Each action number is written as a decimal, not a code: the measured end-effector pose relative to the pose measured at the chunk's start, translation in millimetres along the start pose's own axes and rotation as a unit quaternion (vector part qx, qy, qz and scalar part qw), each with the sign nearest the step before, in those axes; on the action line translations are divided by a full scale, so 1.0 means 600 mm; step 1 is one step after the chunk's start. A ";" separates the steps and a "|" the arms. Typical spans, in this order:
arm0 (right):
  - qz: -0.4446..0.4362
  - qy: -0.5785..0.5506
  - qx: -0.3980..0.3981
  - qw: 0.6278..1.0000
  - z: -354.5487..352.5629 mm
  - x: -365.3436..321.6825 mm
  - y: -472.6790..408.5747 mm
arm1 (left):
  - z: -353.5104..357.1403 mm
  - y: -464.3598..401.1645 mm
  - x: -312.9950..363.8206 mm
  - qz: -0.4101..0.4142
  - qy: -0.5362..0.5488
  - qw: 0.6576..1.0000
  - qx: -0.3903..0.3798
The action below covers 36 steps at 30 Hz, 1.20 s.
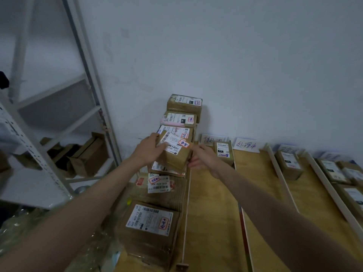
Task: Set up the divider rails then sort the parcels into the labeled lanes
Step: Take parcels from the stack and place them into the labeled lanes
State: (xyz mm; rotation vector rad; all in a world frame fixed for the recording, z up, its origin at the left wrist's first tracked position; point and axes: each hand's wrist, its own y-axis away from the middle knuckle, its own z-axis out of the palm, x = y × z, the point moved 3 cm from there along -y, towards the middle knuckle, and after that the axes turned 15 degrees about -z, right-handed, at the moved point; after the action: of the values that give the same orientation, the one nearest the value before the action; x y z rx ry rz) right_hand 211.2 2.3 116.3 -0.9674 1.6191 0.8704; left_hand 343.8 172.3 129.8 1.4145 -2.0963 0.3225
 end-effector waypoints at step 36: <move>0.105 -0.069 0.189 0.974 -0.328 0.119 0.274 | 0.256 0.125 0.277 0.222 -0.250 0.942 -0.021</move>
State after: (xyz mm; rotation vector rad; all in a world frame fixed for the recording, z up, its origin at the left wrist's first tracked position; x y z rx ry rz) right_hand -26.3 -116.9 104.0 -0.4678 1.7061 0.7144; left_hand 180.8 -1.1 113.5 1.0582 -2.8237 0.0897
